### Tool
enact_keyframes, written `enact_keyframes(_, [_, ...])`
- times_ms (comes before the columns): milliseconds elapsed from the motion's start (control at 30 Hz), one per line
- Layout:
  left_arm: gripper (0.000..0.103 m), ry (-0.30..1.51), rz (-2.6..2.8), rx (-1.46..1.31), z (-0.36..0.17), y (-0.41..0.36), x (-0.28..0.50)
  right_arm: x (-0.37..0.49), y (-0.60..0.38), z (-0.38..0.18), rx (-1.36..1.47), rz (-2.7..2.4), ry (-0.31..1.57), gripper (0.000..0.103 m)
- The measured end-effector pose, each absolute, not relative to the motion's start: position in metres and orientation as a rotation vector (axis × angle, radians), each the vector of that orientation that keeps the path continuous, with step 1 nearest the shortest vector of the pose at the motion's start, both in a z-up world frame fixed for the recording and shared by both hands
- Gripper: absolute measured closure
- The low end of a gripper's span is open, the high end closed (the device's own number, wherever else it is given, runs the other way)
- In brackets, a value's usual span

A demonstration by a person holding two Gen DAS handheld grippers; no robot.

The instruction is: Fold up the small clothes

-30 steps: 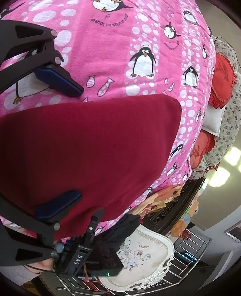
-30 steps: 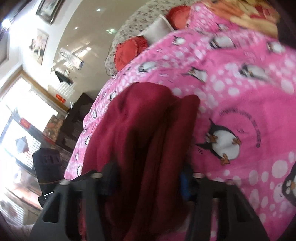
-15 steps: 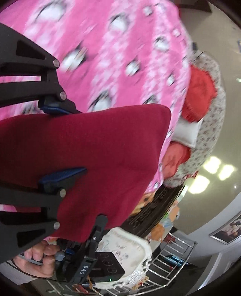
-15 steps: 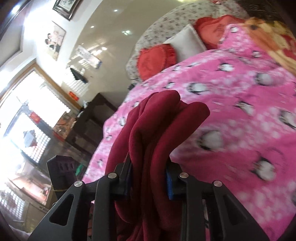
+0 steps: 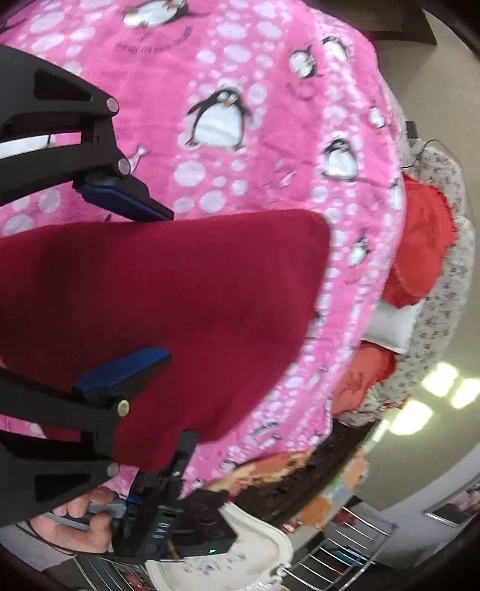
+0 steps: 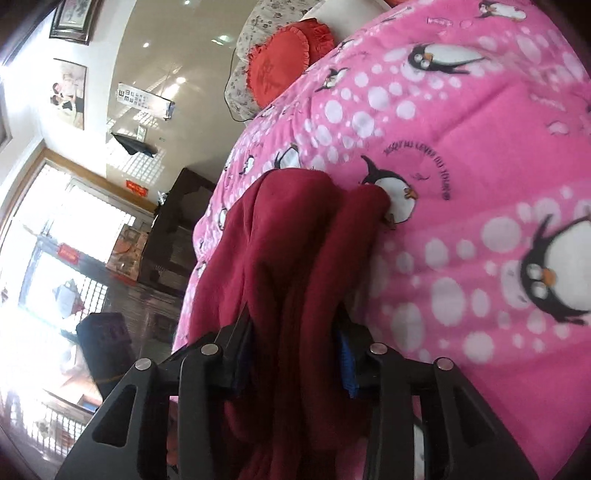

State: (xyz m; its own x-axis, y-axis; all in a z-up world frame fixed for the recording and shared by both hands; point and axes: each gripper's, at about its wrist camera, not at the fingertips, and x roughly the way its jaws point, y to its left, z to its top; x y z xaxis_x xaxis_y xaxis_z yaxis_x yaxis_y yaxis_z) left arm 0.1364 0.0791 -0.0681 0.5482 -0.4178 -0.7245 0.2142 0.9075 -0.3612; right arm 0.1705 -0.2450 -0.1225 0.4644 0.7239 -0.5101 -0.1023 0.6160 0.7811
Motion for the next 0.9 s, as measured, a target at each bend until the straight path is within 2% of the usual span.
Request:
enact_keyframes(133, [0.026,0.810,-0.349,-0.242,-0.033,0.093,0.147,0.147,-0.250,-0.071,0.503,0.553,0.874,0.096])
enact_keyframes(267, [0.025,0.867,-0.338,-0.252,-0.030,0.071,0.194,0.124,-0.189,-0.021,0.059,0.690,0.775,0.097])
enact_keyframes(367, [0.025,0.936,-0.304,-0.239,-0.051,0.047,0.225,0.118,-0.143,-0.025,-0.199,0.752,0.750,0.101])
enact_keyframes(433, [0.022,0.962,-0.300,-0.231,-0.066,0.036,0.231,0.128,-0.138,-0.054,-0.272,0.707,0.840,0.103])
enact_keyframes(500, [0.014,0.978,-0.286,-0.197,-0.084,0.025,0.231,0.130,-0.148,-0.076,-0.289,0.659,0.871,0.103])
enact_keyframes(567, [0.012,0.952,-0.274,-0.123,-0.090,0.013,0.226,0.125,-0.166,-0.082,-0.167,0.683,0.846,0.103])
enact_keyframes(800, [0.001,1.041,-0.280,-0.077,-0.096,0.005,0.239,0.126,-0.167,-0.080,-0.137,0.686,0.860,0.103])
enact_keyframes(867, [0.002,1.083,-0.270,-0.034,-0.092,0.001,0.242,0.122,-0.164,-0.082,-0.141,0.667,0.841,0.103])
enact_keyframes(900, [0.011,1.060,-0.258,-0.032,-0.081,0.004,0.237,0.121,-0.164,-0.082,-0.143,0.656,0.831,0.103])
